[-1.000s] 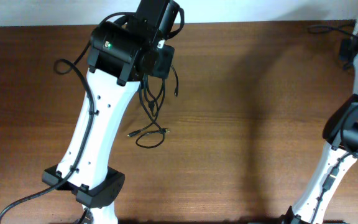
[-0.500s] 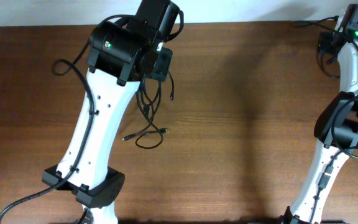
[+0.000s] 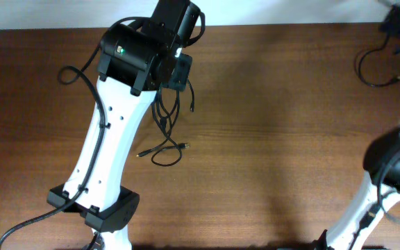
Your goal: Untangle cables
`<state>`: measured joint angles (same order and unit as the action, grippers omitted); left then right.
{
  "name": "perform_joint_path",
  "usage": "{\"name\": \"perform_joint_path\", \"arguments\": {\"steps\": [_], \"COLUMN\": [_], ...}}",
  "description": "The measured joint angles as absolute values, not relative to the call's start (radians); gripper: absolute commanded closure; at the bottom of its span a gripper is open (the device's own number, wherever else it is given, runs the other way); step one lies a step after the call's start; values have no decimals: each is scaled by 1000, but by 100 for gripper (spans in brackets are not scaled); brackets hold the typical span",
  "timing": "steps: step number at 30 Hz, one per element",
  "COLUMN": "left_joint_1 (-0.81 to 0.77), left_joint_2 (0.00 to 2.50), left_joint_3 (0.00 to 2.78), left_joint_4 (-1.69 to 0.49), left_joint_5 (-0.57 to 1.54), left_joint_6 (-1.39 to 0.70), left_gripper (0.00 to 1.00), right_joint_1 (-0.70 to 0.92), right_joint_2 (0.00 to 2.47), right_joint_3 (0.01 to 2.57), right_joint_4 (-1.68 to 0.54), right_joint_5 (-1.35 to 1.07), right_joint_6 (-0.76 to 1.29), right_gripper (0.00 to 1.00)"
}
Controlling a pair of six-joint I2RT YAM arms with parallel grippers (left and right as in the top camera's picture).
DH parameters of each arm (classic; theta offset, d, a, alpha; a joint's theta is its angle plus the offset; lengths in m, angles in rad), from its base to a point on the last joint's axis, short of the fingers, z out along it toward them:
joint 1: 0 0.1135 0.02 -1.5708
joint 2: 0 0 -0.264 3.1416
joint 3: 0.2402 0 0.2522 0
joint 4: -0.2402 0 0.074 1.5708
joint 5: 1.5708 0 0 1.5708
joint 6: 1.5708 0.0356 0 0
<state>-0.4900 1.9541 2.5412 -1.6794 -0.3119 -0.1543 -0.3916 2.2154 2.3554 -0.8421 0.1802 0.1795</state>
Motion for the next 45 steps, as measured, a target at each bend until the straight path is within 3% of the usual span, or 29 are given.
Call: {"name": "perform_joint_path", "arguments": {"steps": [2,6,12,15,21,27,36,37,38,39,45], "left_joint_1": [-490,-490,-490,-490,-490,-490,-492,-492,-492,-492,-492], "left_joint_2": [1954,1954,1954,1954,1959,2077,2329,2338,2347,2353,2363], "left_joint_3": [2541,2541,2541,2536,2514,2514,2495,2494,2494,2494,2511], "left_joint_4": [-1679,-1679,-1650,-1510,-1181,-1100,-1019,-1018,-1016,-1016,-1018], "left_joint_5": [-312,-311,-309,-287,-259,-161,166,182,196,204,228], "left_joint_6": [-154,-154,-155,-158,-162,-161,-162,-162,-162,-162,-168], "left_gripper": [100,100,100,100,100,100,100,98,32,1,1], "right_joint_1": [-419,-490,-380,-251,-64,-20,-21,-21,-21,-21,-21], "right_joint_2": [2153,2112,2136,2119,1999,1877,1837,1837,1837,1837,1837], "right_joint_3": [2365,2375,2366,2365,2365,2365,2365,2365,2365,2365,2365], "right_joint_4": [-907,-1069,-1125,-1160,-1174,-1177,-1204,-1204,-1204,-1205,-1205], "right_joint_5": [187,59,-418,-485,-379,-266,-191,-186,-181,-180,-161], "right_joint_6": [296,399,57,-109,-213,-239,-319,-322,-323,-325,-328], "right_gripper": [0,12,3,3,1,1,1,1,1,1,1]}}
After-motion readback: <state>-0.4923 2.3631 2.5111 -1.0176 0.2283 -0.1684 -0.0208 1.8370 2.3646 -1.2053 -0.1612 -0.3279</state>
